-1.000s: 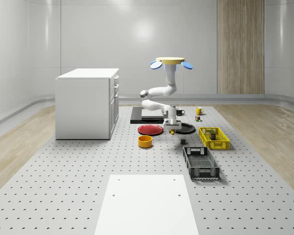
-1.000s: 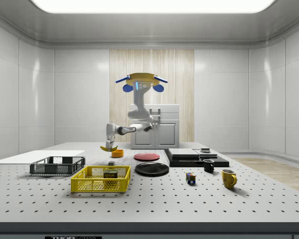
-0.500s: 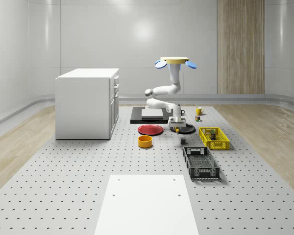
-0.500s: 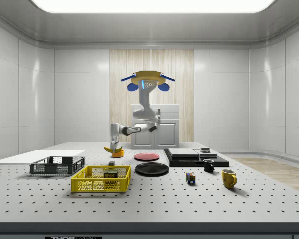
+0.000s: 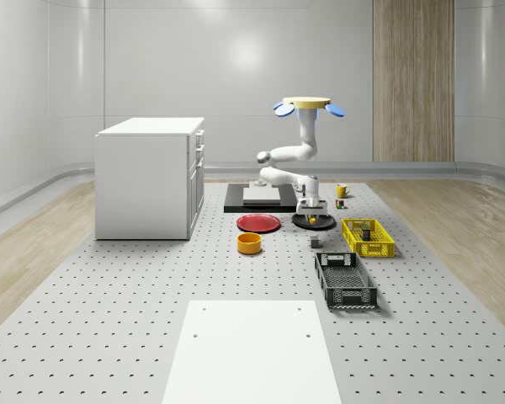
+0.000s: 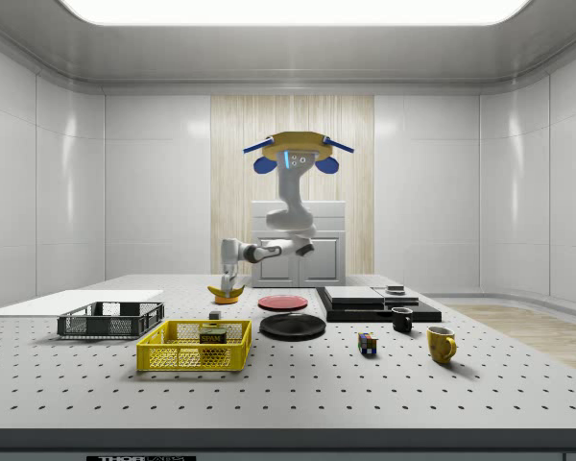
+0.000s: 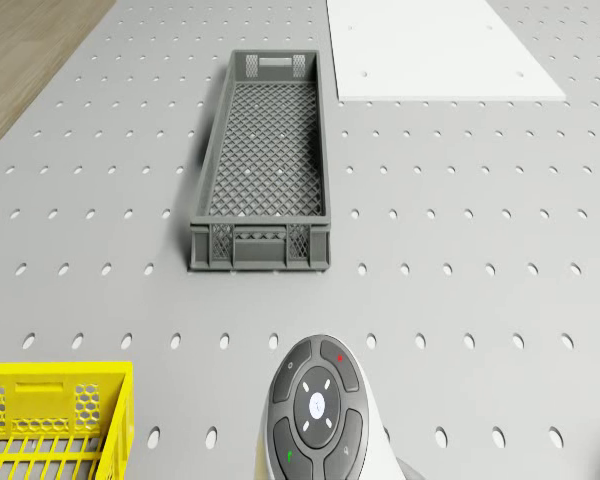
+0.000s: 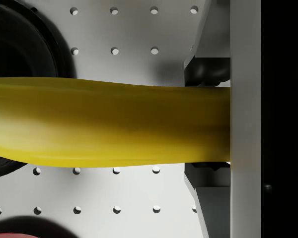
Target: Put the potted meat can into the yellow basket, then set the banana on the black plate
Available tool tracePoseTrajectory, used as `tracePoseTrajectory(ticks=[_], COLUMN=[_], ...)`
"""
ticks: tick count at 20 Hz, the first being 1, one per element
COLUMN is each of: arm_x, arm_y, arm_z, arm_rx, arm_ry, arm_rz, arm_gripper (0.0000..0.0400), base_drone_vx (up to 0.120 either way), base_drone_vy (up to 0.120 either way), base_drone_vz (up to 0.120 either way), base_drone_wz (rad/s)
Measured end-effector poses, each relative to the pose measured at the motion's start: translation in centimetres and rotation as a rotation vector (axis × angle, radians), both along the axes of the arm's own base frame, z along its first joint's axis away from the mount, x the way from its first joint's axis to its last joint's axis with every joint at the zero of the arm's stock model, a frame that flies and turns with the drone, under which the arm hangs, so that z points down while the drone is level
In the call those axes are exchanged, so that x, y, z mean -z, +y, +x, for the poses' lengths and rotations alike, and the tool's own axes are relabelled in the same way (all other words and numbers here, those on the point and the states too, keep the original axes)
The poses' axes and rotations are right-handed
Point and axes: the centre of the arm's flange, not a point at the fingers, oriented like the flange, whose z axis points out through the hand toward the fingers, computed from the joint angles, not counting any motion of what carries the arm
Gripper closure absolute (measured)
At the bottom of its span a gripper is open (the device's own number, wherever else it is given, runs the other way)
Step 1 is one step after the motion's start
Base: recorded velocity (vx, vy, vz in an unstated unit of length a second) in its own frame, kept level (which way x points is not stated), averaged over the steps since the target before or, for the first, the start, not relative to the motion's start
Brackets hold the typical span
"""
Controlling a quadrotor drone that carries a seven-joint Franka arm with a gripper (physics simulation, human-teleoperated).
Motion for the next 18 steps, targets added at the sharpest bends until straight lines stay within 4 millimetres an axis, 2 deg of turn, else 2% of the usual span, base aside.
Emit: tracePoseTrajectory(ticks=[7,18], arm_x=[0.00,0.00], arm_y=[0.00,0.00], arm_z=[0.00,0.00], arm_rx=[0.000,0.000], arm_ry=[0.000,0.000], arm_rz=[0.000,0.000], arm_gripper=[0.0203,0.0203], base_drone_vx=[-0.120,-0.120], base_drone_vy=[0.114,0.000], base_drone_vz=[0.000,0.000], base_drone_wz=[0.000,0.000])
